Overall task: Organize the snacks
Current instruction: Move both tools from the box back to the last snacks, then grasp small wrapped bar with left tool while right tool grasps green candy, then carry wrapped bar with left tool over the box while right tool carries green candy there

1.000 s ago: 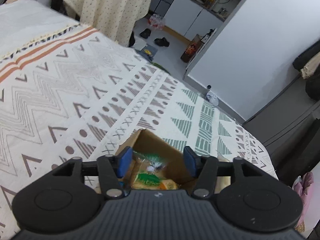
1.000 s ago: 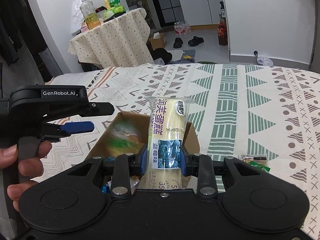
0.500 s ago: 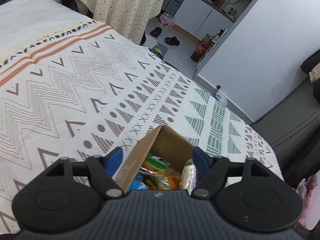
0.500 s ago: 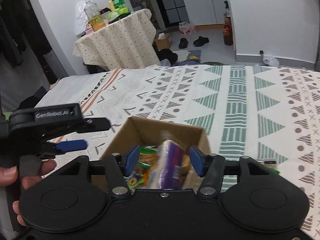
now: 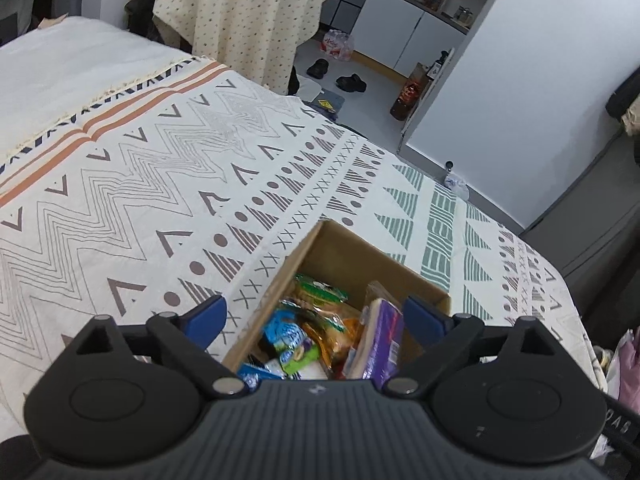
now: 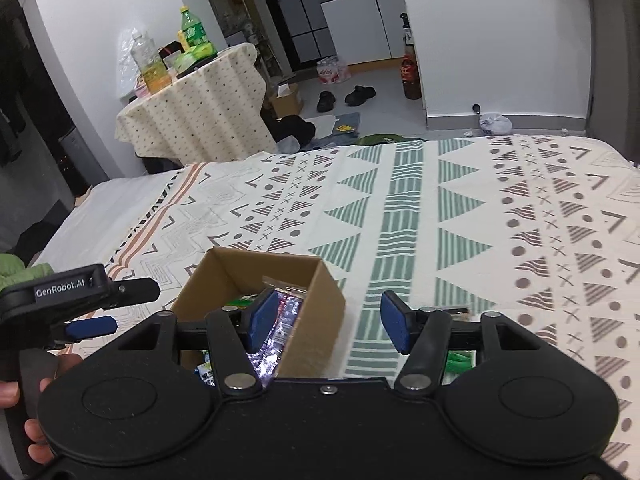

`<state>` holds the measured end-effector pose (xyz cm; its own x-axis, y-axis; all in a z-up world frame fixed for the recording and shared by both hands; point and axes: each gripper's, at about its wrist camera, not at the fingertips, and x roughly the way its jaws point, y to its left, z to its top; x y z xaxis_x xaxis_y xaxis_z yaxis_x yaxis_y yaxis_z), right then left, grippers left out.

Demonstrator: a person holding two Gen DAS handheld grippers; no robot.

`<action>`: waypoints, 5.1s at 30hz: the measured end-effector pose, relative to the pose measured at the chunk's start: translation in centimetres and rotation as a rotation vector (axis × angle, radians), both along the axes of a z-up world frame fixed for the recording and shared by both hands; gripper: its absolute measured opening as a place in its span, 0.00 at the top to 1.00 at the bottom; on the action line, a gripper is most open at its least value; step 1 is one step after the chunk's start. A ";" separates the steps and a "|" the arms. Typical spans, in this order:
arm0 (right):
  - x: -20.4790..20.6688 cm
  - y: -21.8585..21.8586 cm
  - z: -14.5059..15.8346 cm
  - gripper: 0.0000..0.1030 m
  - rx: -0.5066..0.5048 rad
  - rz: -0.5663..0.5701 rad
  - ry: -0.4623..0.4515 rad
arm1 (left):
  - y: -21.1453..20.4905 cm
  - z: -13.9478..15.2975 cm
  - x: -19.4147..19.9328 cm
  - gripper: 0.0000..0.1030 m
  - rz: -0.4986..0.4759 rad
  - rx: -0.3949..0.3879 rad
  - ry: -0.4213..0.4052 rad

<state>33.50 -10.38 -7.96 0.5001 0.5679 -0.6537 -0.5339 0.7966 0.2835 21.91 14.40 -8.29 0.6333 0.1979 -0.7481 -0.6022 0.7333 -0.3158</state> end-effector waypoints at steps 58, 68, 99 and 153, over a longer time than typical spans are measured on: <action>5.5 -11.0 -8.2 0.34 0.080 -0.056 0.210 | -16.1 -3.7 9.3 0.42 -0.233 0.045 0.042; 8.1 -8.7 -11.6 0.43 0.102 -0.080 0.278 | -15.0 -6.4 12.1 0.46 -0.211 -0.004 0.076; 10.6 -12.9 -13.1 0.72 0.005 -0.188 0.304 | -19.0 -12.2 19.2 0.35 -0.309 0.023 0.191; 4.5 -9.6 -3.2 0.72 0.102 -0.056 0.038 | -15.9 -1.0 8.3 0.50 -0.174 0.180 0.075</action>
